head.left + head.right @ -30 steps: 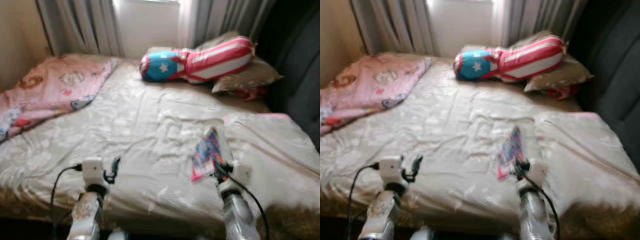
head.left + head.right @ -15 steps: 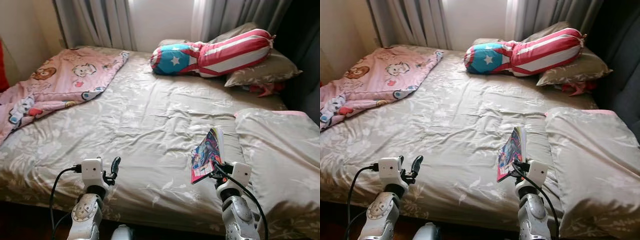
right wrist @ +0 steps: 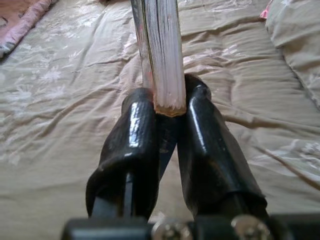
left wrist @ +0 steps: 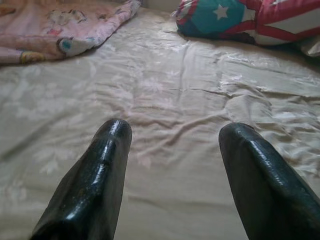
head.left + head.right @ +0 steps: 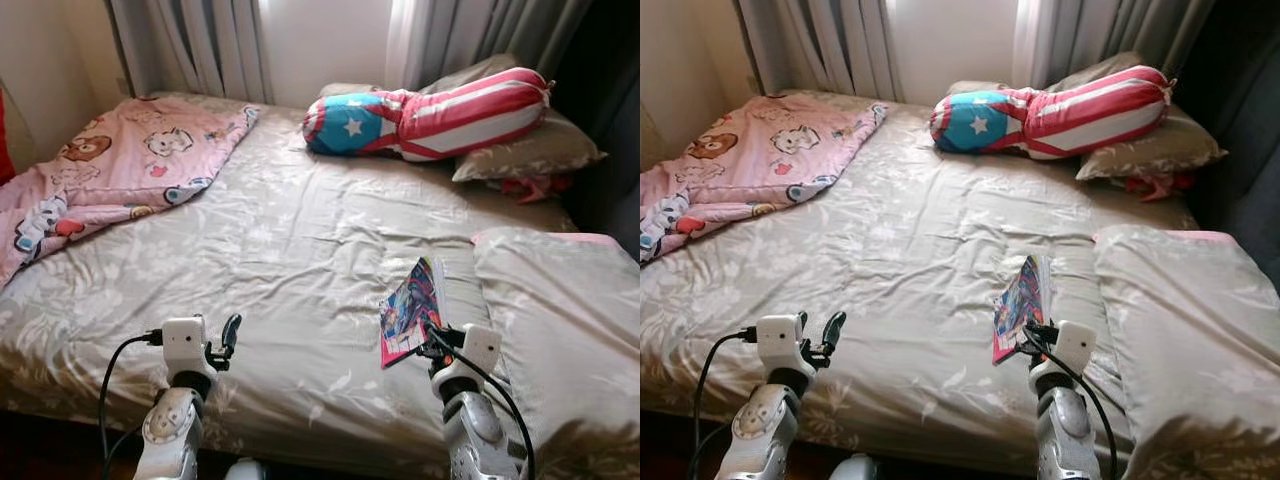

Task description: Clean up the room

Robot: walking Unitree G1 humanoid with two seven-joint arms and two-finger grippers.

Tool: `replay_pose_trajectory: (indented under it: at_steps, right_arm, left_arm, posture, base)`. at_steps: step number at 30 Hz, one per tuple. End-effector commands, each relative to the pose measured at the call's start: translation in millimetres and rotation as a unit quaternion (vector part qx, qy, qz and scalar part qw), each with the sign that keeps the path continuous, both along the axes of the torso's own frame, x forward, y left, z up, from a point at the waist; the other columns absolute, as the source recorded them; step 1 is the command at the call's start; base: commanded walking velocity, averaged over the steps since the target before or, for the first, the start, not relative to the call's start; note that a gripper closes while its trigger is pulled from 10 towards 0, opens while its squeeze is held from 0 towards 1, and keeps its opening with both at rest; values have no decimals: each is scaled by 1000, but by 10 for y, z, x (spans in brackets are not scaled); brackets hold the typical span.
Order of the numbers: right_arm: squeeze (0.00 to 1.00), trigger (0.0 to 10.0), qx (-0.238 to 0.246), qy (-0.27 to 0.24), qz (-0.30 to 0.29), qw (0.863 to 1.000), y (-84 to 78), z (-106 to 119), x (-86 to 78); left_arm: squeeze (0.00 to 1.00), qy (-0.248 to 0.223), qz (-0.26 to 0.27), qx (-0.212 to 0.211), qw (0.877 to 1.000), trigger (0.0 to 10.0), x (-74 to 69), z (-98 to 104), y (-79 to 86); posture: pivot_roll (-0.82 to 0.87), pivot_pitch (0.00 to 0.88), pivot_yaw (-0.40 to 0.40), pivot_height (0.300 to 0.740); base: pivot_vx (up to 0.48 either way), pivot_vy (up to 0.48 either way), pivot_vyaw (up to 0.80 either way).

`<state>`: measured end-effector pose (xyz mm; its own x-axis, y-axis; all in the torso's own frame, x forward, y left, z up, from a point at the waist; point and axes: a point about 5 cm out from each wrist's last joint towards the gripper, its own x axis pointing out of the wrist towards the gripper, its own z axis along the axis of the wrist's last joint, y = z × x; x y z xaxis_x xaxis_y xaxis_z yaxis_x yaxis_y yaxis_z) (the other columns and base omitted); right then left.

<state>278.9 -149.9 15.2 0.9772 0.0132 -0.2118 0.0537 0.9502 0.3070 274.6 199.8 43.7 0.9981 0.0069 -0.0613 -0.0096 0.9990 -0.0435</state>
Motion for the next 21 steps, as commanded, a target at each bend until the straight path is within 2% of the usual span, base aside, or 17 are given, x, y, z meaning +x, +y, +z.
replay_pose_trajectory:
  at_steps: [1, 8, 11, 15, 17, 21]
  right_arm:
    - [0, 10000, -10, -15, -7, 1000, -74, 64, 49]
    - [0, 10000, -8, -6, 2, 1000, -80, 58, 91]
    - [0, 10000, 10, 6, 4, 1000, -104, 50, 130]
    - [0, 10000, 96, 29, 9, 995, -162, 28, 207]
    - [0, 10000, 105, 36, 17, 994, -179, 19, 217]
    - [0, 10000, 186, 71, 7, 980, -309, -41, 226]
  left_arm:
    - [0, -6, -7, -8, 1000, 10000, 33, 35, -56]
    - [0, -5, -8, -7, 1000, 10000, 35, 38, -52]
    - [0, -4, -9, -6, 1000, 10000, 30, 38, -52]
    - [0, -5, -10, -4, 1000, 10000, 17, 45, -35]
    - [0, -5, -10, -4, 1000, 10000, 13, 47, -28]
    - [0, -2, -14, 2, 1000, 10000, -16, 51, 1]
  posture:
    - [3, 0, -59, 662]
    - [6, 0, -55, 662]
    - [7, 0, -54, 662]
    - [17, 2, -48, 662]
    - [19, 4, -46, 662]
    - [30, 20, -32, 662]
  base:
    - [304, 0, 0]
    - [43, 0, 0]
    - [0, 0, 0]
    - [0, 0, 0]
    - [0, 0, 0]
    - [0, 0, 0]
